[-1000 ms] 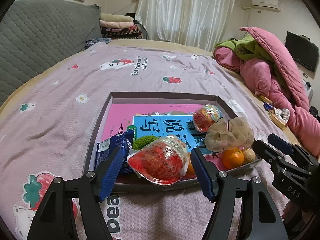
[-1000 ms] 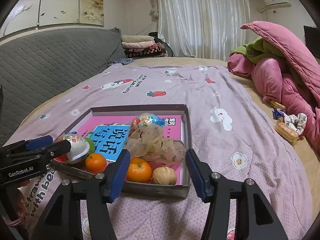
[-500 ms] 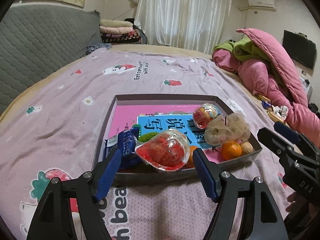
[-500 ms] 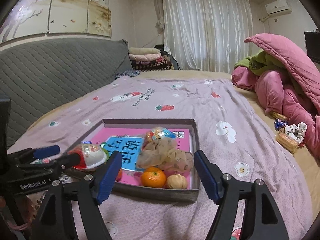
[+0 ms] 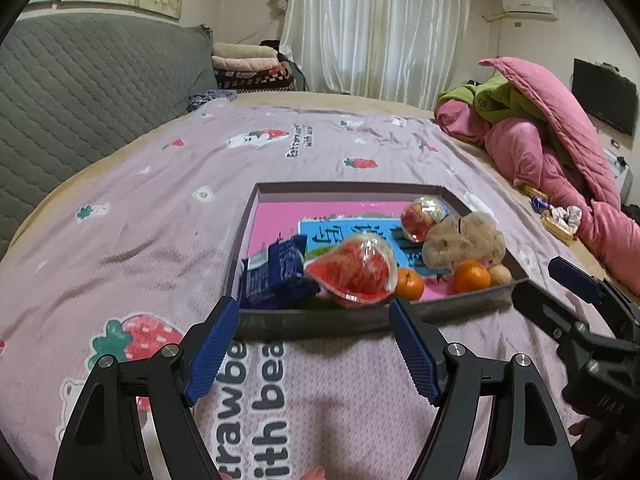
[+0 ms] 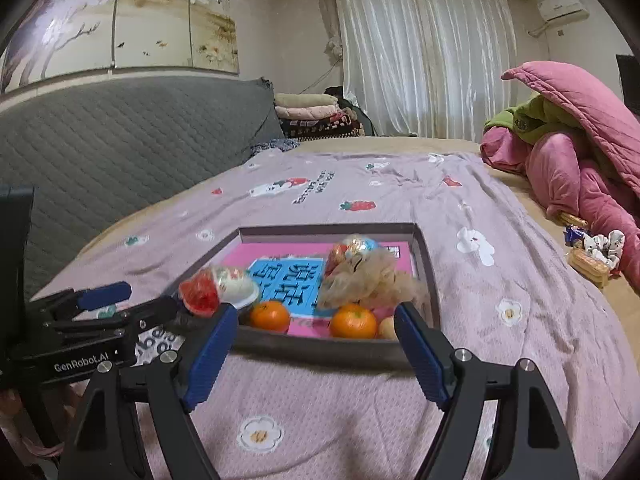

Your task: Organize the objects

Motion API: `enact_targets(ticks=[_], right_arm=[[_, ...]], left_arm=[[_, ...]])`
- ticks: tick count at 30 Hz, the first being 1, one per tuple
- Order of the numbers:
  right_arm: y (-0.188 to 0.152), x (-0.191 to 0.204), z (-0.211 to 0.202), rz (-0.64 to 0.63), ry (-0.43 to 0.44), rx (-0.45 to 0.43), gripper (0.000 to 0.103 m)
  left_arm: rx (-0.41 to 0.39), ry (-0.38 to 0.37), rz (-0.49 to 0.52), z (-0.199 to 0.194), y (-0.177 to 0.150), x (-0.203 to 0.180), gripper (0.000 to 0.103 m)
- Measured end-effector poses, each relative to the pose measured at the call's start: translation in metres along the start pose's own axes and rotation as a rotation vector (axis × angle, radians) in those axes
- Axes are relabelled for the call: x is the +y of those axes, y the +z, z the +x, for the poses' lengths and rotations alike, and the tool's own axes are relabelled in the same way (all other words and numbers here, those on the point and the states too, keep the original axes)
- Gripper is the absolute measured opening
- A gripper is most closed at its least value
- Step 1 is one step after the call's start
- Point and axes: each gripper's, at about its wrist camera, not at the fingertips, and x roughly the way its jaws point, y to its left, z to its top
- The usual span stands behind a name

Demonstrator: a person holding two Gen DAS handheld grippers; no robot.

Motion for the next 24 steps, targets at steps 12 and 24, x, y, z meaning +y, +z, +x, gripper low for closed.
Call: enact_targets(ticks=[12,24], right_arm=[[-0.029,0.007,-0.005,-0.004,-0.061,0.070,0.086],[-0.048,0.013,-0.012,-0.010,-0.075,0.101,0.086]], left_arm=[[0.048,0.029,-0.005,-0.007,-0.027,-0.002,0.079],[0.102,0.041,-0.029,-0.005,-0.050,0.003,0.079]])
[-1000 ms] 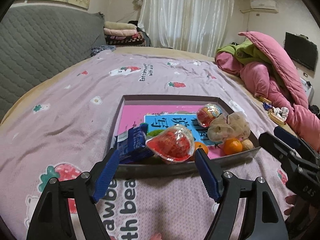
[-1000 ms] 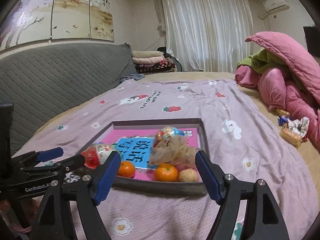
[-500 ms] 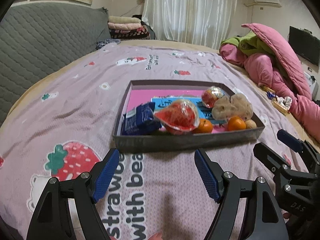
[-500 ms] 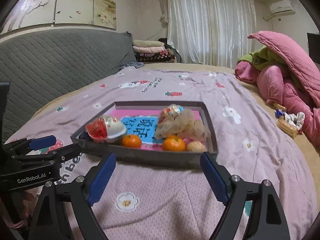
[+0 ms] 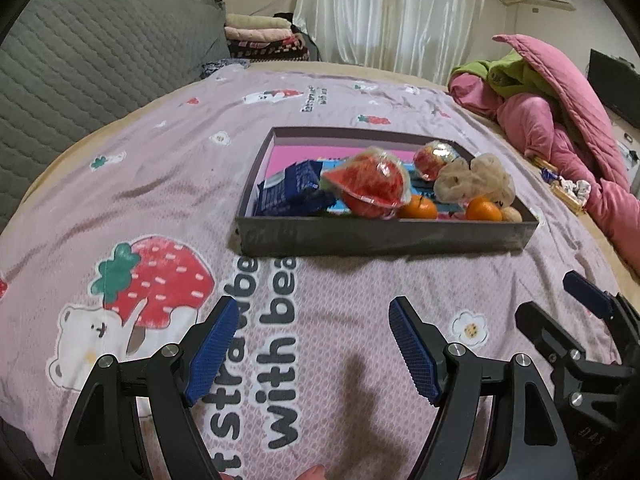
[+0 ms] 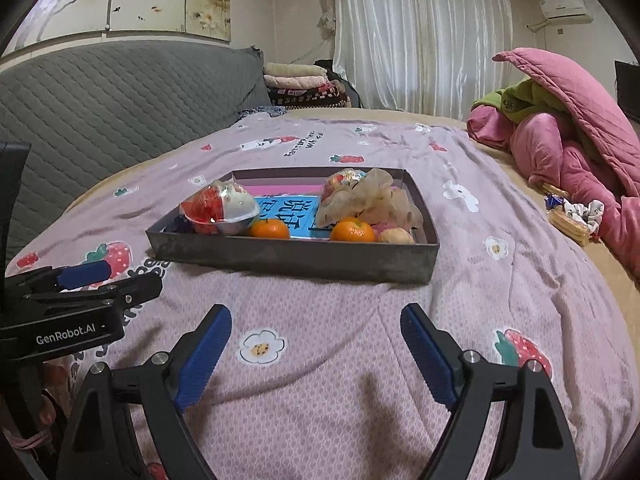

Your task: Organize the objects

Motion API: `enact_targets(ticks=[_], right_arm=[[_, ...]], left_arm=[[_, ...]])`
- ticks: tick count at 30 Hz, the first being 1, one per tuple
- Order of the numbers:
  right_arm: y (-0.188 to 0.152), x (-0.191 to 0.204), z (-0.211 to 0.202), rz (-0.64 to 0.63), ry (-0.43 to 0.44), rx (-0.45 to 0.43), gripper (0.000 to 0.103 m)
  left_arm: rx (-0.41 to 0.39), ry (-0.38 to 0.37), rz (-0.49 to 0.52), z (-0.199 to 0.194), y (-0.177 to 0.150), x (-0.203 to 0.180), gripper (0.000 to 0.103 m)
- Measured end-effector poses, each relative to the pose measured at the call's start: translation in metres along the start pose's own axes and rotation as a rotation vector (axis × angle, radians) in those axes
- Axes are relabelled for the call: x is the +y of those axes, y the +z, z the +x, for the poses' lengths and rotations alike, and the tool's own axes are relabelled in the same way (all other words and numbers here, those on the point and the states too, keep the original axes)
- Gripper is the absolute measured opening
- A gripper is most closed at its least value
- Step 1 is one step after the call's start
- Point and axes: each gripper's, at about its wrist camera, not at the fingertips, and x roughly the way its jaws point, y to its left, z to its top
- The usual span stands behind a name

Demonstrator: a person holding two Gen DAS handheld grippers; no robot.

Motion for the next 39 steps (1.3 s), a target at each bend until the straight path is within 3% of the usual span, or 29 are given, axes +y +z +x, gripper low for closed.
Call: enact_targets(ticks=[24,39], right_arm=[[-0.020,0.005,-0.003,0.002,0.006,0.029,0.086],[-0.027,0.009,0.000,-0.010,0.003,0.043,0.086]], left_arm=[[0.023,-0.033,0.036,-0.007,-0.031,-0.004,0.079],[0.039,-0.002,0.014,0.000,-0.032,-0.003,0.079]])
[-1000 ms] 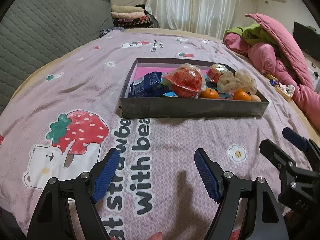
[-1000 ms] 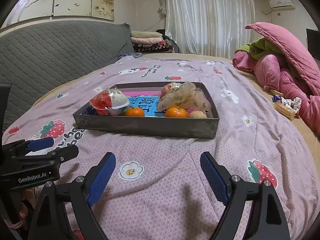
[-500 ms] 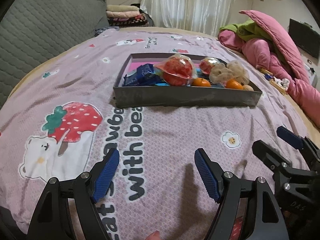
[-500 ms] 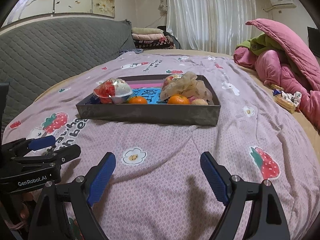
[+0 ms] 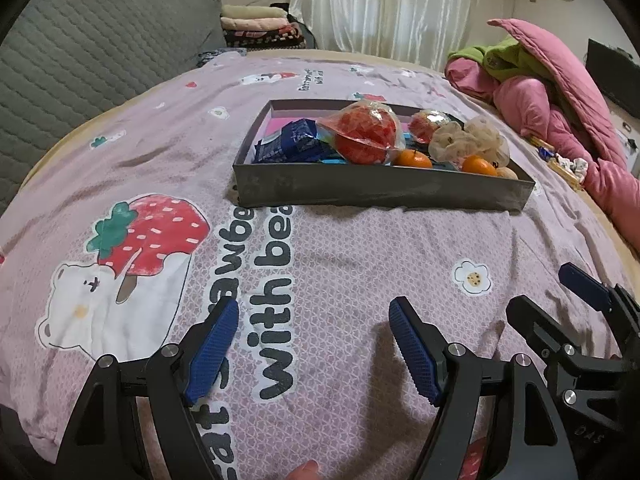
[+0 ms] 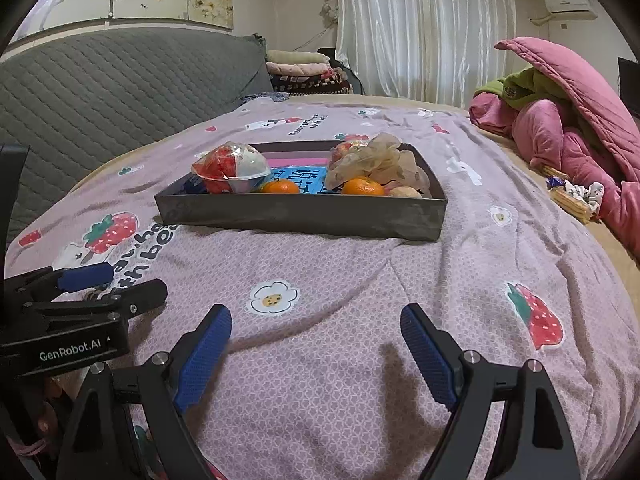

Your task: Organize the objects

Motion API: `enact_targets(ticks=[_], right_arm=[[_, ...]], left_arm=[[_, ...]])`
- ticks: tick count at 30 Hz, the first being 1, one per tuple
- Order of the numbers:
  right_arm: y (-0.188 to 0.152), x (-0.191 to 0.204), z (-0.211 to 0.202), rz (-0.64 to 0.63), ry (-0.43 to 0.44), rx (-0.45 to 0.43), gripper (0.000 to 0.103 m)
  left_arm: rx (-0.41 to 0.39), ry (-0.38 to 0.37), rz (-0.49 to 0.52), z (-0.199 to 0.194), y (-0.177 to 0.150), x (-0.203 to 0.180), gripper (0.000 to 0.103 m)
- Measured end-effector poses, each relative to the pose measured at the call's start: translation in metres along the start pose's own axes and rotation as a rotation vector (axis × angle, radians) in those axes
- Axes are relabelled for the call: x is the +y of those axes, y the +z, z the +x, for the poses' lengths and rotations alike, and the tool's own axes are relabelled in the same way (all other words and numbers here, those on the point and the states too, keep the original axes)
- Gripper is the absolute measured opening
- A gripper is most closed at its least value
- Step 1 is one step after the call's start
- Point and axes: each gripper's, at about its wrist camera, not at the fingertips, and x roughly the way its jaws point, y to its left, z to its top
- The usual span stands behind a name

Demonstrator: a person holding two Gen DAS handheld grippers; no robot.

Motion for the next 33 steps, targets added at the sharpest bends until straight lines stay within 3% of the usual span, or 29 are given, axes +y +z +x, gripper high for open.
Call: enact_targets(ticks=[33], right_arm=[[-0.0005,0.0000,0.0075,0.015,0.011,0.022,0.086]], left_arm=[[0.017,0.008,0.009,0.0089,-0.0004,0.0011,0.079]])
